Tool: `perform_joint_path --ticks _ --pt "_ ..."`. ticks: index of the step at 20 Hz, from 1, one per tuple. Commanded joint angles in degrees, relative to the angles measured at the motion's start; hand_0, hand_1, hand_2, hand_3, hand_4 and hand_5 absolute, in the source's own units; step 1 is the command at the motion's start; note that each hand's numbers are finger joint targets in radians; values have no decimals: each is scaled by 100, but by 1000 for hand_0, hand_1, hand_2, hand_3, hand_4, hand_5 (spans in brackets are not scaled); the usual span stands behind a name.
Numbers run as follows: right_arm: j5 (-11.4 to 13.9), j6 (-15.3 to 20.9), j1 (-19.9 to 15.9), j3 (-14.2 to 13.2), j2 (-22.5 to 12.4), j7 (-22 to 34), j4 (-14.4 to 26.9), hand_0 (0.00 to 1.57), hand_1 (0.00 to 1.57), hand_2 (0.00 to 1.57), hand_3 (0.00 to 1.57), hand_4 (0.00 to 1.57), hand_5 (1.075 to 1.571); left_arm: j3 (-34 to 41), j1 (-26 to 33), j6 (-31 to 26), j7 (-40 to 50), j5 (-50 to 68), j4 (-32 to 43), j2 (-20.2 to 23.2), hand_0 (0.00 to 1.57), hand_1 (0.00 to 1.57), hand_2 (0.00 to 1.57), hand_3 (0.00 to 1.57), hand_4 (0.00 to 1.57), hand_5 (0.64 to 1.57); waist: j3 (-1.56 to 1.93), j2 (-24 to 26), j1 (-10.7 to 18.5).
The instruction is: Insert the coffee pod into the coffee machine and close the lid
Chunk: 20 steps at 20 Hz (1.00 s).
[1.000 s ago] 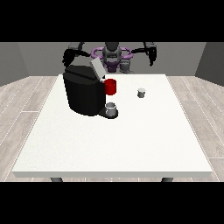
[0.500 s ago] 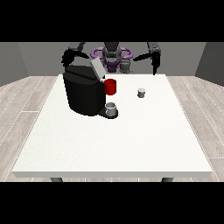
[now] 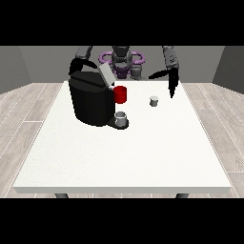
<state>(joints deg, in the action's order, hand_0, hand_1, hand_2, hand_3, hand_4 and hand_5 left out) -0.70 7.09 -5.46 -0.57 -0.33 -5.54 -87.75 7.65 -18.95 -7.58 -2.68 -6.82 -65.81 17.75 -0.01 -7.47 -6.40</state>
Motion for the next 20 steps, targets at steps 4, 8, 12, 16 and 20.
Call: perform_joint_path --ticks 4,8,12,16,20 --pt "-4 19 -404 -161 -202 345 301 0 0 0 0 372 1571 -169 -545 231 111 -503 845 -71 0 0 0 0 0 1571 0 -109 -69" --pt "28 -31 -450 -287 -339 278 687 0 0 0 0 407 1571 -414 -543 166 -36 -797 1011 -96 0 0 113 0 0 1571 1 -100 68" --pt "258 201 -551 -104 -218 422 556 0 0 0 0 424 1571 -366 -649 455 -577 -1155 1652 11 105 105 502 0 0 1571 -1 -177 -24" --pt "66 36 -564 -312 -366 342 639 0 0 0 0 356 1571 -177 -676 318 -520 -1137 2039 236 695 695 778 429 0 1571 -1 -235 -39" --pt "121 121 -448 -228 -147 21 968 0 0 0 0 386 1571 -597 -738 496 -504 -1718 2063 254 704 704 775 487 0 1571 1 -172 -16"
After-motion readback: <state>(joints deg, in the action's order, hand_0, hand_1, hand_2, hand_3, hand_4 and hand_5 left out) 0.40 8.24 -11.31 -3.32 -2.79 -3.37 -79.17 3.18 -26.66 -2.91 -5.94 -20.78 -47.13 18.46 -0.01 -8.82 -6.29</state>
